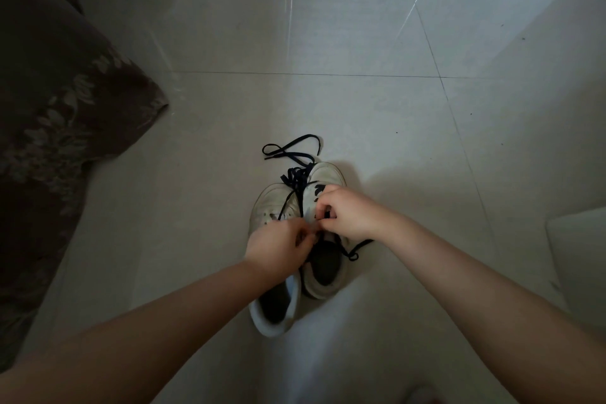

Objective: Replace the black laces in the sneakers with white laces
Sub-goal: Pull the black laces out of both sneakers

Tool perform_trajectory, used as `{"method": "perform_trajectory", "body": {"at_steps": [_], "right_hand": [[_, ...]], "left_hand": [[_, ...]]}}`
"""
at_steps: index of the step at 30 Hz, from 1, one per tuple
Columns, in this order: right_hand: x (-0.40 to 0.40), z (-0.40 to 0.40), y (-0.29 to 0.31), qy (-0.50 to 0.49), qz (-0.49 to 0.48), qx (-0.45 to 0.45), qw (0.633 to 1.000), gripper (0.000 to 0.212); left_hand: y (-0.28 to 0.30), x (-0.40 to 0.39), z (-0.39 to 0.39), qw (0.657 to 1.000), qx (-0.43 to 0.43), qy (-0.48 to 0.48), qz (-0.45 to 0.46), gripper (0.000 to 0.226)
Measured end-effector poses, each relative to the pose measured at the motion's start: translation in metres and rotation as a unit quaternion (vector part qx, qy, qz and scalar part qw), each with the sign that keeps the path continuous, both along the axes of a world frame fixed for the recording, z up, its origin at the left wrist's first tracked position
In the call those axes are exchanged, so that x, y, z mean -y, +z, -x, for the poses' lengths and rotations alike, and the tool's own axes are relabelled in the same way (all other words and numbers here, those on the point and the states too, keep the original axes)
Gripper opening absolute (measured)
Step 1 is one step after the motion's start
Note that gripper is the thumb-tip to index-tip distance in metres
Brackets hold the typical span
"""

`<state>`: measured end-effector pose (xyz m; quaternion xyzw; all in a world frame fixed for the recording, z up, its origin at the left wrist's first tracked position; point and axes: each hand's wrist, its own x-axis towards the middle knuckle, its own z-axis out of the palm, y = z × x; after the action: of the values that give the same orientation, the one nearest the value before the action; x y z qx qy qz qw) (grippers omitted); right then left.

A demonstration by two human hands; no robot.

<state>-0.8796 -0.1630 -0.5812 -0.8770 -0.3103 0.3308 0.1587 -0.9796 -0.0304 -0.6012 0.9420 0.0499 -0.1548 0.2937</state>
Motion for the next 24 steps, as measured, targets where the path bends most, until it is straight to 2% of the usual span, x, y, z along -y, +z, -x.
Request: {"method": "perform_trajectory", "body": {"at_steps": [4, 6, 8, 10, 12, 13, 16, 19, 21, 23, 24], "right_hand": [[0.001, -0.002, 0.001, -0.013, -0.011, -0.051, 0.999, 0.011], [0.007, -0.001, 0.0, -0.066, -0.046, -0.114, 0.99, 0.005], [0.016, 0.003, -0.001, -0.178, -0.12, -0.211, 0.953, 0.009], [0.025, 0.008, -0.005, -0.259, -0.172, -0.256, 0.915, 0.015], [0.026, 0.011, -0.008, -0.27, -0.171, -0.246, 0.915, 0.016], [0.024, 0.011, -0.01, -0.251, -0.153, -0.219, 0.93, 0.016], [0.015, 0.007, -0.01, -0.132, -0.039, -0.08, 0.987, 0.021], [0.004, 0.007, -0.006, -0.031, 0.058, 0.021, 0.998, 0.019], [0.002, 0.006, -0.006, -0.029, 0.026, -0.003, 0.999, 0.018], [0.007, 0.005, -0.005, -0.099, -0.07, -0.09, 0.989, 0.023], [0.012, 0.005, -0.003, -0.153, -0.137, -0.141, 0.968, 0.024]], "left_hand": [[0.001, 0.006, -0.011, 0.997, -0.025, 0.004, -0.067, 0.029], [0.001, 0.008, -0.014, 0.994, -0.015, -0.006, -0.11, 0.027], [0.0, 0.009, -0.015, 0.993, -0.006, -0.01, -0.118, 0.027], [-0.001, 0.009, -0.016, 0.994, -0.003, -0.008, -0.107, 0.026], [-0.002, 0.009, -0.016, 0.994, 0.002, -0.012, -0.108, 0.025], [-0.002, 0.009, -0.016, 0.994, 0.005, -0.014, -0.11, 0.026], [-0.002, 0.009, -0.015, 0.994, 0.012, -0.005, -0.11, 0.027], [-0.002, 0.009, -0.015, 0.995, 0.016, 0.008, -0.098, 0.028], [-0.003, 0.008, -0.015, 0.996, 0.017, 0.014, -0.091, 0.028], [-0.001, 0.008, -0.015, 0.996, 0.015, 0.017, -0.086, 0.027], [-0.001, 0.007, -0.015, 0.996, 0.013, 0.018, -0.084, 0.026]]}}
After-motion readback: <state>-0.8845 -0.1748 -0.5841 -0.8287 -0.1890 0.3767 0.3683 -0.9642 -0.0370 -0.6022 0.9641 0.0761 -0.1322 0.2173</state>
